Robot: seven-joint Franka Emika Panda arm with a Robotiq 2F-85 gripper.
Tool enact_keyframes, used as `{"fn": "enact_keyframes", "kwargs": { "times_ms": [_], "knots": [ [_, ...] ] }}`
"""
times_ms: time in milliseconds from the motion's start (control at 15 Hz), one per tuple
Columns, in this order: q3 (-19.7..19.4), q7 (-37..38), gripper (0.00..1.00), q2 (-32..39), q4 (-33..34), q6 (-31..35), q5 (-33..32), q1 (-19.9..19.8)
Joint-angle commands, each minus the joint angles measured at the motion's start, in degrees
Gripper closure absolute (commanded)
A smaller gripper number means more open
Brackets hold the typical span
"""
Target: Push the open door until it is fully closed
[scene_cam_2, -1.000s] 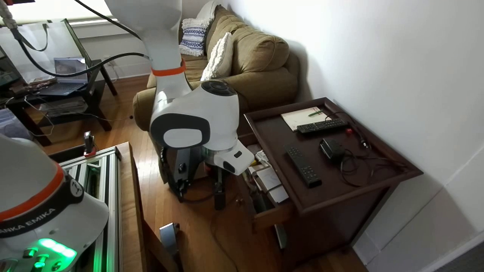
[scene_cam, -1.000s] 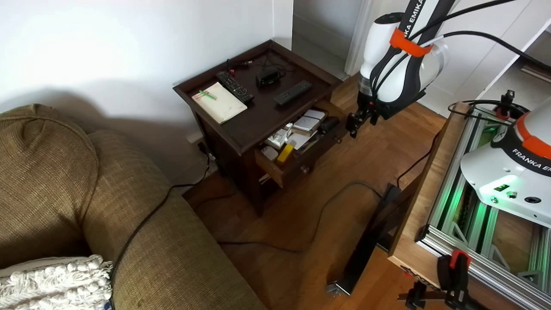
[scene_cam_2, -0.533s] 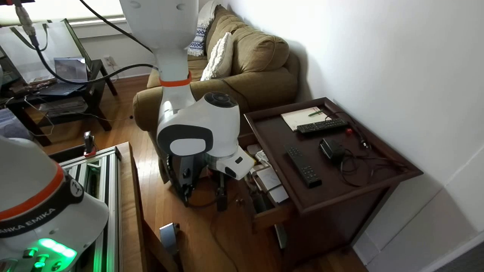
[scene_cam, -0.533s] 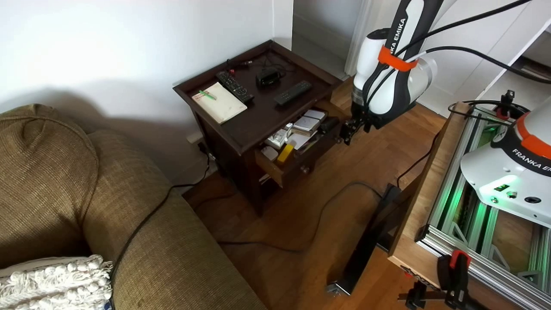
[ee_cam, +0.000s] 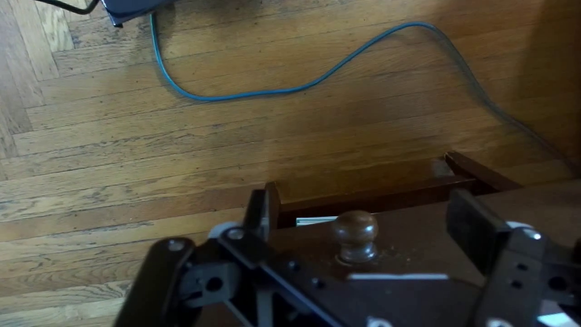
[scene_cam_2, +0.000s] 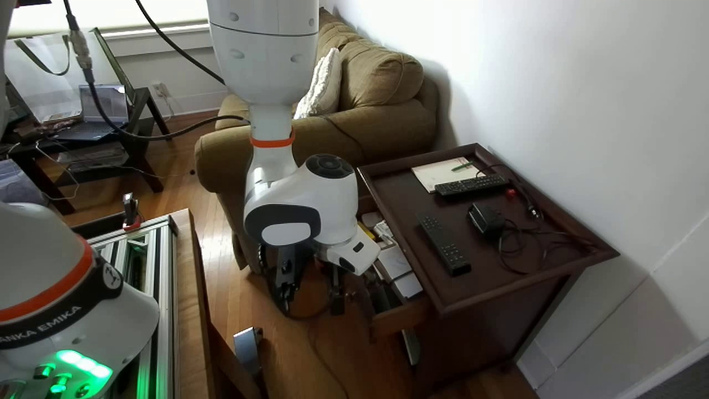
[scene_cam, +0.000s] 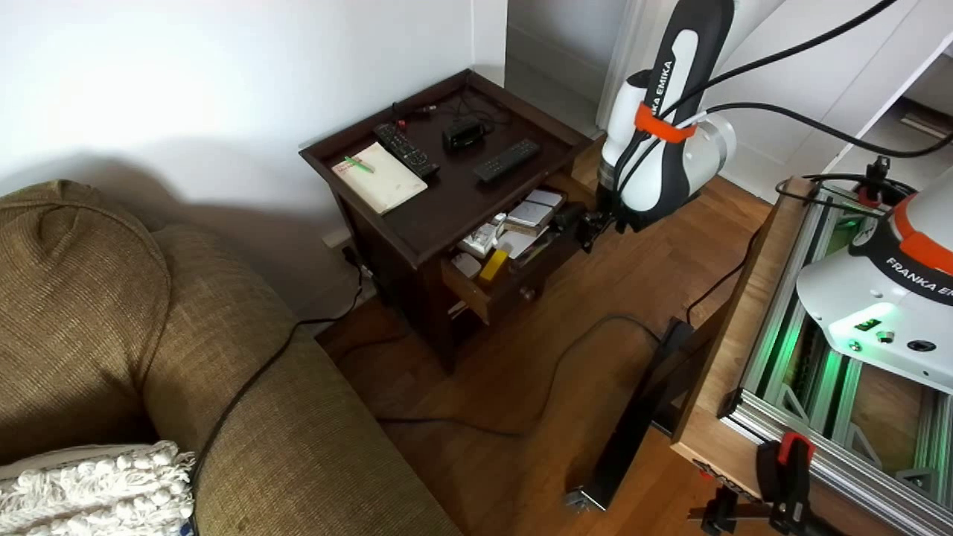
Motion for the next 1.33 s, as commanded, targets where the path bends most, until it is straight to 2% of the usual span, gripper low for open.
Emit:
{"fn": "enact_keyframes", "kwargs": {
  "times_ms": [0,733,1267],
  "knots": [
    [1.5,0.7,0.00,4.9,3.2,2.8,-1.3,-2.3],
    [3.5,-0.5,0.00,10.1,7.1,10.7,-5.5,-4.0],
    [2.5,-1.6,0.00,10.8,8.6,18.3,-7.5,-2.0]
  ]
}}
